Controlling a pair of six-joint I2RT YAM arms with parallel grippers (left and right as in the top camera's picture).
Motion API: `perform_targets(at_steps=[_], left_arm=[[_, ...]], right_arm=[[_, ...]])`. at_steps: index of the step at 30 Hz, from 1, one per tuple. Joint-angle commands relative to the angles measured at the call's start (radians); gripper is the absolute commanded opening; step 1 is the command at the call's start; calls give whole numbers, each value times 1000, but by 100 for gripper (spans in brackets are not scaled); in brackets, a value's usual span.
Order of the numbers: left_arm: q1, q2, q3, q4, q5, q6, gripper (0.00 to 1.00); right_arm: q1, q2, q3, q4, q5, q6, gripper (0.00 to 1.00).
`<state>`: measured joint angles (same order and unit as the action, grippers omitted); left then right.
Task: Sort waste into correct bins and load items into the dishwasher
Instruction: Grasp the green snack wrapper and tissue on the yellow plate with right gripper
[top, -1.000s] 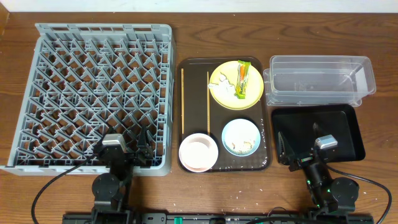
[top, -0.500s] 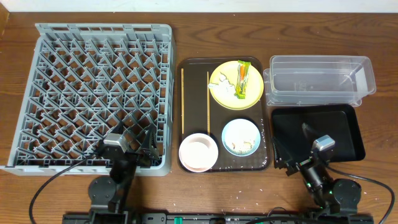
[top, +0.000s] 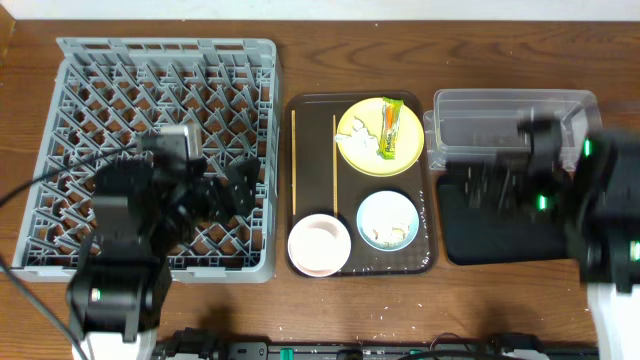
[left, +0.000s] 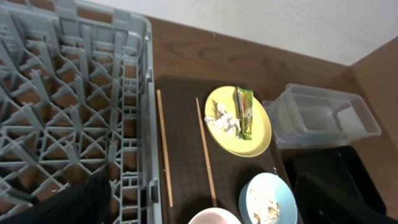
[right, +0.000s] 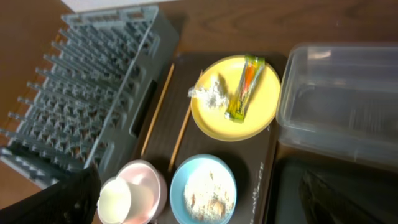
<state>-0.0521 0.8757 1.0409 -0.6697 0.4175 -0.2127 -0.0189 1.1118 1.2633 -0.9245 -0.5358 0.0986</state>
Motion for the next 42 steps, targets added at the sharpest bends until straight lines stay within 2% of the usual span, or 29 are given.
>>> perform_targets(at_steps=[1, 3, 4, 8, 10, 11, 13, 18, 20, 22, 23, 24, 26, 27, 29, 30, 33, 34, 35, 37, 38, 39, 40, 41, 42], left_arm=[[6, 64, 50, -23, 74, 8, 95], [6, 79, 50, -38, 72, 9, 95], [6, 84, 50, -40, 72, 9, 95], [6, 89, 49, -41, 68, 9, 95], [6, 90, 49, -41, 69, 9, 95], [6, 90, 49, -41, 68, 9, 95], [6, 90, 49, -41, 68, 9, 95], [6, 90, 49, -41, 69, 9, 95], [6, 90, 49, -41, 69, 9, 95], [6, 90, 49, -41, 68, 9, 95], [6, 90, 49, -41, 68, 9, 95], [6, 90, 49, -41, 68, 9, 95], [6, 90, 49, -41, 69, 9, 95], [6, 90, 49, -41, 68, 9, 95], [6, 90, 49, -41, 68, 9, 95], [6, 90, 49, -41, 68, 9, 95], [6, 90, 49, -41, 68, 9, 95], [6, 90, 49, -41, 68, 9, 95], [6, 90, 49, -41, 68, 9, 95], [6, 90, 49, -41, 68, 9, 95], [6, 90, 49, -41, 68, 9, 95], [6, 90, 49, -41, 68, 9, 95], [6, 90, 49, -41, 69, 9, 95], [6, 90, 49, -41, 68, 9, 95], [6, 90, 49, -41, 68, 9, 95]], right_arm=[[7, 174, 126, 2, -145, 58, 99], [43, 257, 127, 140, -237, 65, 99], [80, 290, 129, 162, -177, 67, 99], [378, 472, 130, 171, 384, 127, 99], [440, 552, 130, 203, 558, 164, 98], [455, 588, 130, 227, 607, 180, 93], [481, 714, 130, 337, 626, 195, 80], [483, 938, 130, 545, 560, 222, 73], [484, 989, 130, 582, 494, 219, 63], [484, 993, 130, 577, 509, 220, 18], [481, 979, 130, 575, 504, 224, 7], [478, 965, 130, 571, 504, 228, 1], [455, 880, 131, 530, 504, 247, 1], [426, 792, 131, 486, 504, 246, 11], [403, 730, 130, 458, 505, 245, 25], [399, 728, 130, 448, 505, 232, 39], [402, 774, 130, 435, 505, 219, 39], [402, 786, 130, 435, 505, 219, 35], [405, 806, 130, 433, 504, 219, 22], [412, 827, 130, 432, 501, 219, 15], [415, 834, 130, 435, 501, 219, 15], [419, 837, 130, 443, 503, 218, 20], [420, 837, 130, 451, 513, 218, 33], [420, 837, 130, 467, 558, 219, 73], [420, 837, 130, 476, 600, 219, 81]])
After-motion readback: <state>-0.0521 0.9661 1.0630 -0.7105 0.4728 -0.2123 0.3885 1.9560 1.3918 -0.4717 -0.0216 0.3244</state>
